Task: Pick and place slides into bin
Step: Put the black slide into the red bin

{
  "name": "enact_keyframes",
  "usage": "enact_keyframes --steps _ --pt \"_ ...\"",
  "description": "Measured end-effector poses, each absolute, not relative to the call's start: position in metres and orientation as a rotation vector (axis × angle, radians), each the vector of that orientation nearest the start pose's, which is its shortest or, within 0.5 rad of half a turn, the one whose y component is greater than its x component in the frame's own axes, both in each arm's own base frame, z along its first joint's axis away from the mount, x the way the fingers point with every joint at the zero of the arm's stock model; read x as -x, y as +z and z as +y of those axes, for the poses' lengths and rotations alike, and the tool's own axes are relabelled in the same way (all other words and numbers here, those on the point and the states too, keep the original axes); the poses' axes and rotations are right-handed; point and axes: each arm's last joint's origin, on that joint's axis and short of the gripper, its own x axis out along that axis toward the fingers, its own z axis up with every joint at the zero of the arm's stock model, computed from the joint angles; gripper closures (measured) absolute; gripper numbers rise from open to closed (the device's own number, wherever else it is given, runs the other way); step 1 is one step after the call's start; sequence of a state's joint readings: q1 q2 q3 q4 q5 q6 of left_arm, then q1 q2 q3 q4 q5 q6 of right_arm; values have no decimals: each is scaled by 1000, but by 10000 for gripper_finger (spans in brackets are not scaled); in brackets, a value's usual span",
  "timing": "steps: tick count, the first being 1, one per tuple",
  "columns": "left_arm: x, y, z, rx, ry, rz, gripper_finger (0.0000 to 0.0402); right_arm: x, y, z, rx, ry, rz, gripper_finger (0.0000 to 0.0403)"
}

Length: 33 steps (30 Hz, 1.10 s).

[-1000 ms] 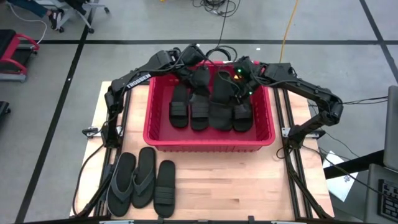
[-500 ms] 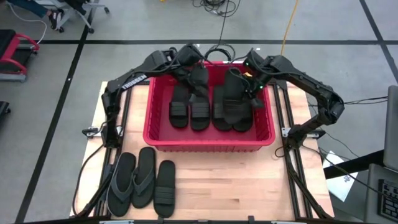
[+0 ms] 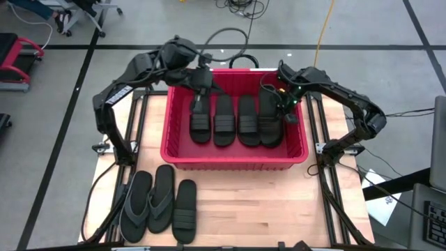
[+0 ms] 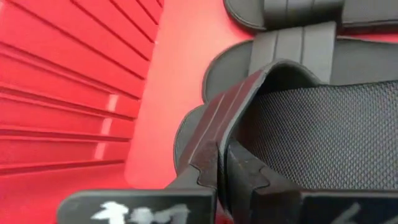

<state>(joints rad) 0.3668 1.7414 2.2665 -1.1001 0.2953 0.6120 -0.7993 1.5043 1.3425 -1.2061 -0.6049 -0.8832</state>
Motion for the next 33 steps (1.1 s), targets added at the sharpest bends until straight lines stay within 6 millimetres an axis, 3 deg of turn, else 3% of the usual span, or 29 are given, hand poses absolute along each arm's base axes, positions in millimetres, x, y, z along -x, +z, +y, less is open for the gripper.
enact_keyframes --steps 15,33 --pt "-309 486 108 -417 -93 549 399 -209 265 -201 -90 228 1133 402" --pt "-308 486 108 -392 -86 551 399 -195 263 -203 -306 118 1215 402"
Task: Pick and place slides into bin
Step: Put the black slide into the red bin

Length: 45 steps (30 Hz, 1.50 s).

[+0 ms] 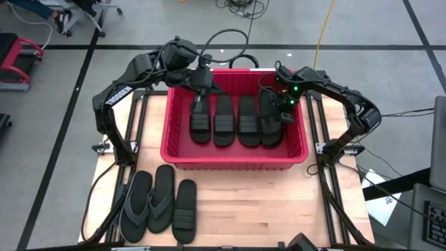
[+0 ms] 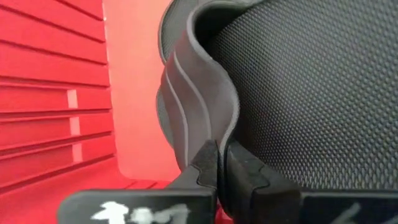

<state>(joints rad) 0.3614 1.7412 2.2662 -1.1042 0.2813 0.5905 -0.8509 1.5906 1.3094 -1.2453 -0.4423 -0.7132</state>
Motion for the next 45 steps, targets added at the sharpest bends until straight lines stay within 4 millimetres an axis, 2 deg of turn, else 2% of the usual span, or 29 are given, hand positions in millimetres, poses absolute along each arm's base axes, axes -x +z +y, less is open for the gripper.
enact_keyframes --steps 3,11,18,23,29,38,45 --pt "-308 486 108 -385 -84 552 399 -194 263 -203 -347 85 1227 402" --pt "-309 486 106 -369 -111 540 398 -194 263 -209 -287 -10 1283 397" --pt "-308 485 105 -310 -105 558 400 -191 263 -212 -331 -62 1288 385" --pt "-305 480 102 -281 -125 613 395 -191 262 -212 -334 -74 1293 367" --pt "-306 479 96 -276 -146 627 399 -192 263 -215 -314 -110 1294 325" --pt "-307 479 94 -266 -152 628 397 -195 284 -222 -260 -211 1287 249" --pt "-297 486 90 -273 -146 610 400 -195 310 -223 -184 -285 1216 221"
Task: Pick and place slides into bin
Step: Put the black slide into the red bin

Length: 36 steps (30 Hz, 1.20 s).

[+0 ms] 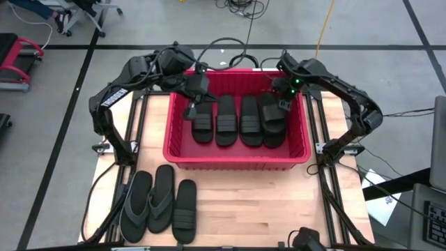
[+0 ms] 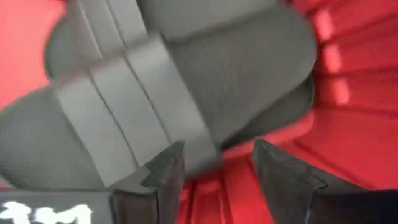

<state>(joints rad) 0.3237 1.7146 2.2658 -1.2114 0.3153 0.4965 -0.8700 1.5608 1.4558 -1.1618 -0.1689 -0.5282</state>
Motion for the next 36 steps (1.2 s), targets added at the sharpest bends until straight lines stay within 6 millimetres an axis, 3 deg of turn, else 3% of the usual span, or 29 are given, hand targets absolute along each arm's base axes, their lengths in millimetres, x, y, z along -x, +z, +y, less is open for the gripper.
enact_keyframes --steps 6,12,18,23,28,36 --pt "-289 490 88 -264 -138 606 397 -192 336 -210 -154 -241 1007 257" --pt "-289 486 87 -236 -140 647 395 -198 351 -186 -132 -116 906 387" --pt "-284 480 81 -233 -189 732 400 -206 370 -159 -112 -81 804 394" --pt "-274 474 75 -152 -264 814 401 -198 414 -126 -55 82 469 400" --pt "-271 485 64 -168 -289 727 401 -182 458 -91 -7 212 174 402" --pt "-275 498 59 -142 -333 575 401 -167 482 -64 -89 263 34 402"
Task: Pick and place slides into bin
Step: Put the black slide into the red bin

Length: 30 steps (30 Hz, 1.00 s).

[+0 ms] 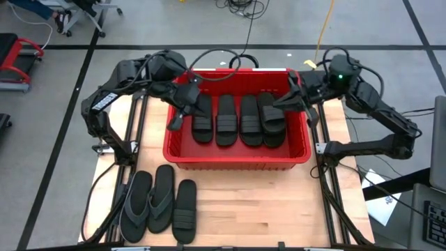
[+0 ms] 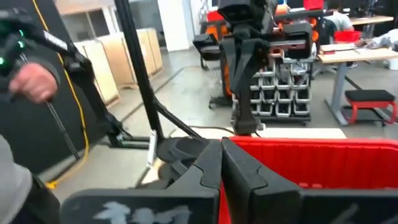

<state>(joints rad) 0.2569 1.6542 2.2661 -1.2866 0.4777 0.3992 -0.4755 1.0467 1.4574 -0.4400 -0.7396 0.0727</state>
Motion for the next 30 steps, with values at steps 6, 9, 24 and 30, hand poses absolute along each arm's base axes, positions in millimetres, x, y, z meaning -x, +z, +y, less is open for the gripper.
enact_keyframes --steps 6,9,24,30 --pt "-277 500 50 -132 -379 546 401 -158 484 -47 -101 309 40 402" --pt "-281 500 47 -95 -397 540 401 -151 479 -35 -112 361 97 402" --pt "-289 495 -5 -6 -493 574 401 -128 443 4 -194 499 -72 403" --pt "-275 492 -23 -63 -594 636 402 -110 424 14 -248 402 -119 403"
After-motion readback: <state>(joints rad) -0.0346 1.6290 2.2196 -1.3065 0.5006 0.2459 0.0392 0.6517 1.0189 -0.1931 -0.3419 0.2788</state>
